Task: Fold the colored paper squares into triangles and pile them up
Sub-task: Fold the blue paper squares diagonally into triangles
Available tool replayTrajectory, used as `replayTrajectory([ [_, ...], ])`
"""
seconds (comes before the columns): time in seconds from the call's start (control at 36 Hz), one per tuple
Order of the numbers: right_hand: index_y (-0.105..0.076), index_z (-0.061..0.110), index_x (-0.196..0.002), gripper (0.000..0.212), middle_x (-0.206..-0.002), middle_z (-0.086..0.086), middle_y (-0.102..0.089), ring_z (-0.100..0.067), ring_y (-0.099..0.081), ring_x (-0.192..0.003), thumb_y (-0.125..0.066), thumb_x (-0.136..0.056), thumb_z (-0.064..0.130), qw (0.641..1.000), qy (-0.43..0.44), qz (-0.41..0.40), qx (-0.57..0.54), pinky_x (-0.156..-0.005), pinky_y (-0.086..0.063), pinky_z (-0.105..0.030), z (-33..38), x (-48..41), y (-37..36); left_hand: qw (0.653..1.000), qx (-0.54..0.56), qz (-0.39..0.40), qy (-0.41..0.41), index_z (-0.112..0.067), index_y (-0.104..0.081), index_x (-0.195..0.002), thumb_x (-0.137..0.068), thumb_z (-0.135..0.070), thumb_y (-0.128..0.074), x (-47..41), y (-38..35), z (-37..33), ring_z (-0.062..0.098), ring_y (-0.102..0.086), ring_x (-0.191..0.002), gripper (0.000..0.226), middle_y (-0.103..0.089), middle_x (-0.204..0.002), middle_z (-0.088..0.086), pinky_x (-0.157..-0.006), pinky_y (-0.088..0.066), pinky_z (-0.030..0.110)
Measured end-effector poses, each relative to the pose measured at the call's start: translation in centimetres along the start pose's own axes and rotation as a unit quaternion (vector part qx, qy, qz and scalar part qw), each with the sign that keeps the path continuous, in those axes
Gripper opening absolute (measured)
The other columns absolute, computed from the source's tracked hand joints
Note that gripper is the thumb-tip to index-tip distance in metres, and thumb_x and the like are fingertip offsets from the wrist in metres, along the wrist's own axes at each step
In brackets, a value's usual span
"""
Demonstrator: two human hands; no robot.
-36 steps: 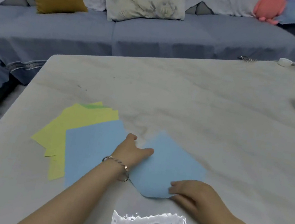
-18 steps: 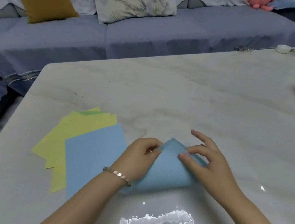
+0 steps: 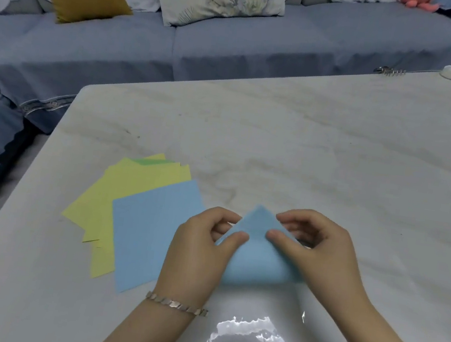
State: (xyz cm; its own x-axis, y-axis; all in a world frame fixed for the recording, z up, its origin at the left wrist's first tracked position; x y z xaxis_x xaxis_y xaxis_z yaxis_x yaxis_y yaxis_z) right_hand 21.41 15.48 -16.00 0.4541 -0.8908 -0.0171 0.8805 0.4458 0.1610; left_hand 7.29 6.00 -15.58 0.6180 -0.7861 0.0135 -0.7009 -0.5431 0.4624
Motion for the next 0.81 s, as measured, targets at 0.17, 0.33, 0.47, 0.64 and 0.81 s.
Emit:
replayTrajectory([
  [0.17,-0.069,0.026,-0.074,0.021,-0.070,0.010,-0.068,-0.003,-0.062,-0.064,-0.074,-0.074,0.006,1.000,0.014,-0.020,-0.019,-0.062,-0.045,-0.009,0.7,0.2,0.3,0.993,0.106,-0.041,0.002,-0.036,-0.065,-0.069,-0.069,-0.004,-0.076,0.4,0.5,-0.6,-0.001,-0.051,-0.048,0.033,-0.062,-0.055,-0.014,-0.056,-0.044,0.011],
  [0.33,-0.071,0.028,-0.073,0.023,-0.074,0.013,-0.071,-0.001,-0.065,-0.069,-0.073,-0.075,0.005,0.999,0.026,-0.019,-0.018,-0.066,-0.046,-0.010,1.4,0.4,0.2,0.992,0.114,-0.052,-0.009,-0.039,-0.067,-0.067,-0.069,-0.004,-0.076,0.9,0.9,-0.8,-0.005,-0.061,-0.061,0.036,-0.068,-0.066,-0.022,-0.063,-0.046,0.006],
  [0.47,-0.071,0.031,-0.073,0.026,-0.074,0.017,-0.070,0.003,-0.064,-0.070,-0.073,-0.075,0.005,0.999,0.032,-0.024,-0.016,-0.066,-0.045,-0.007,1.7,0.7,0.3,0.993,0.104,-0.045,-0.026,-0.039,-0.067,-0.072,-0.070,-0.004,-0.075,1.0,0.9,-1.3,-0.009,-0.063,-0.070,0.036,-0.066,-0.070,-0.032,-0.066,-0.044,0.003],
  [0.64,-0.071,0.033,-0.074,0.028,-0.072,0.016,-0.070,0.003,-0.063,-0.067,-0.073,-0.074,0.005,0.999,0.032,-0.025,-0.018,-0.065,-0.044,-0.007,1.7,0.7,0.4,0.993,0.106,-0.041,-0.037,-0.040,-0.066,-0.072,-0.072,-0.003,-0.073,1.3,0.9,-1.6,-0.013,-0.061,-0.070,0.038,-0.064,-0.068,-0.034,-0.064,-0.041,0.001],
  [0.81,-0.070,0.033,-0.074,0.027,-0.076,0.025,-0.069,0.007,-0.064,-0.073,-0.072,-0.075,0.005,0.999,0.029,-0.003,-0.014,-0.066,-0.044,-0.005,1.7,0.7,0.2,0.993,0.110,-0.032,-0.032,-0.039,-0.066,-0.072,-0.073,-0.004,-0.072,1.4,0.8,-1.4,-0.013,-0.061,-0.066,0.036,-0.064,-0.066,-0.033,-0.062,-0.041,0.000],
])
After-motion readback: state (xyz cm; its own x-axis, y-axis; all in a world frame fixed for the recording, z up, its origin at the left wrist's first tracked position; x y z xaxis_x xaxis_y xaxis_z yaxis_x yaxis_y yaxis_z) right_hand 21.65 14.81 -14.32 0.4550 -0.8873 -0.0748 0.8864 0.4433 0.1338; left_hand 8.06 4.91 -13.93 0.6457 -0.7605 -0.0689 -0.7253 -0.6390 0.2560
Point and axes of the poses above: each hand's wrist, its own x-axis away from the middle knuckle, its own y-axis out of the back of the hand, z = x × y, the point moved 8 cm from there along -x, towards the middle knuckle
